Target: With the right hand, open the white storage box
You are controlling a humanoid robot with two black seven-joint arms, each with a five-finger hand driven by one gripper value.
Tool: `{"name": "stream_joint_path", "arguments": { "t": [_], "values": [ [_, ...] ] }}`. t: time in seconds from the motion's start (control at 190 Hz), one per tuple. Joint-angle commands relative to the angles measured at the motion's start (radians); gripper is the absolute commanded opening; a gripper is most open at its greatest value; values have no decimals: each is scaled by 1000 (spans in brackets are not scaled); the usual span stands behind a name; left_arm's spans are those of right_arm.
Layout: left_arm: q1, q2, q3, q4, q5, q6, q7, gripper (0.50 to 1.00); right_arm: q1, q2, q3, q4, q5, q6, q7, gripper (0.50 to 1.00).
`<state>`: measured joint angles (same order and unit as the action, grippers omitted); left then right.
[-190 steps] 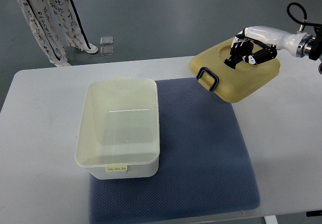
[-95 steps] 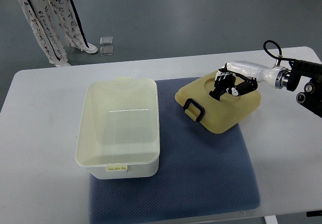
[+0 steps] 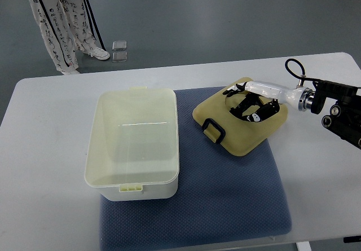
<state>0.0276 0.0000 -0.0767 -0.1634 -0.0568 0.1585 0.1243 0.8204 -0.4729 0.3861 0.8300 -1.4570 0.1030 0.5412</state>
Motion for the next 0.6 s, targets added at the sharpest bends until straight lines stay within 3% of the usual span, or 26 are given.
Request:
{"name": "stream_joint_path", "arguments": {
  "t": [0.0,0.026,0.206,0.596],
  "values": [
    [0,0,0,-1,0,1,0,1000,-1,2,7,1,1,3,0,874],
    [0,0,0,-1,0,0,0,1000,-1,0,10,1,3,3,0,903],
    [0,0,0,1,0,1,0,1000,16,-18,14,8,147,9,2,923],
    [0,0,0,-1,0,0,0,1000,26,-49,57,14,672,52,45,926]
  ]
}}
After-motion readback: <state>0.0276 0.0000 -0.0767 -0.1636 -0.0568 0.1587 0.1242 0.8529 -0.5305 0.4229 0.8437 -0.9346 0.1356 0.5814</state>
